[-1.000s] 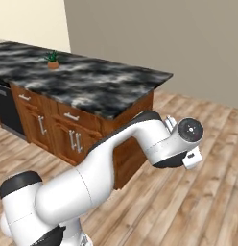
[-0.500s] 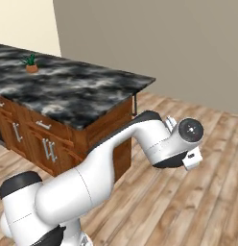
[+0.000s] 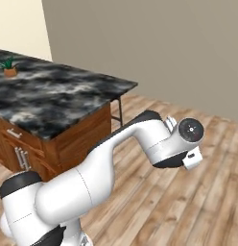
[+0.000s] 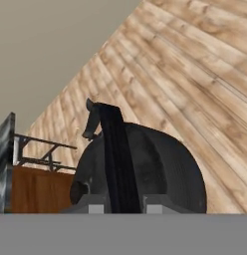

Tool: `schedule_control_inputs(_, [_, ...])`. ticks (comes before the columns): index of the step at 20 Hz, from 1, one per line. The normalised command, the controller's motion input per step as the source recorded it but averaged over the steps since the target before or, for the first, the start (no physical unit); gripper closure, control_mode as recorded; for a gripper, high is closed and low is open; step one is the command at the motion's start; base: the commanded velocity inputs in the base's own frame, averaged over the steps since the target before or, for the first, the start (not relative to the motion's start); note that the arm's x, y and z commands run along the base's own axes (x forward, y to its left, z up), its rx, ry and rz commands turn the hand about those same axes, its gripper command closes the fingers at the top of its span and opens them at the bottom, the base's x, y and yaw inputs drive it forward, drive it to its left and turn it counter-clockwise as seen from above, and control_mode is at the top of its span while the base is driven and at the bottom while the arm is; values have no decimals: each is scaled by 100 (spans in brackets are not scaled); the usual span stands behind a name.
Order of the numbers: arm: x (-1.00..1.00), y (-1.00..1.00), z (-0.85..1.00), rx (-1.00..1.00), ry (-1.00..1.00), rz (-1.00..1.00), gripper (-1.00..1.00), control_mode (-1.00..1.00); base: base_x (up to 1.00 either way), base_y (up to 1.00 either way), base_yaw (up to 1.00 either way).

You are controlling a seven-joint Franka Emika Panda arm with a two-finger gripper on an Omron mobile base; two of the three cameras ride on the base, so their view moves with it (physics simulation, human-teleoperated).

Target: The kettle is done boiling. Turn off the stove, then wait for 300 timesteps before moving the kettle to the dining table.

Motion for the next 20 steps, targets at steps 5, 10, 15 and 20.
schedule_control_inputs(5, [0, 0, 0, 0, 0, 0, 100, 100, 41, -65, 1])
schedule_control_inputs(10, [0, 0, 0, 0, 0, 0, 100, 100, 34, -68, 7])
schedule_control_inputs(15, [0, 0, 0, 0, 0, 0, 100, 100, 27, -71, 14])
schedule_control_inputs(20, [0, 0, 0, 0, 0, 0, 100, 100, 22, -73, 21])
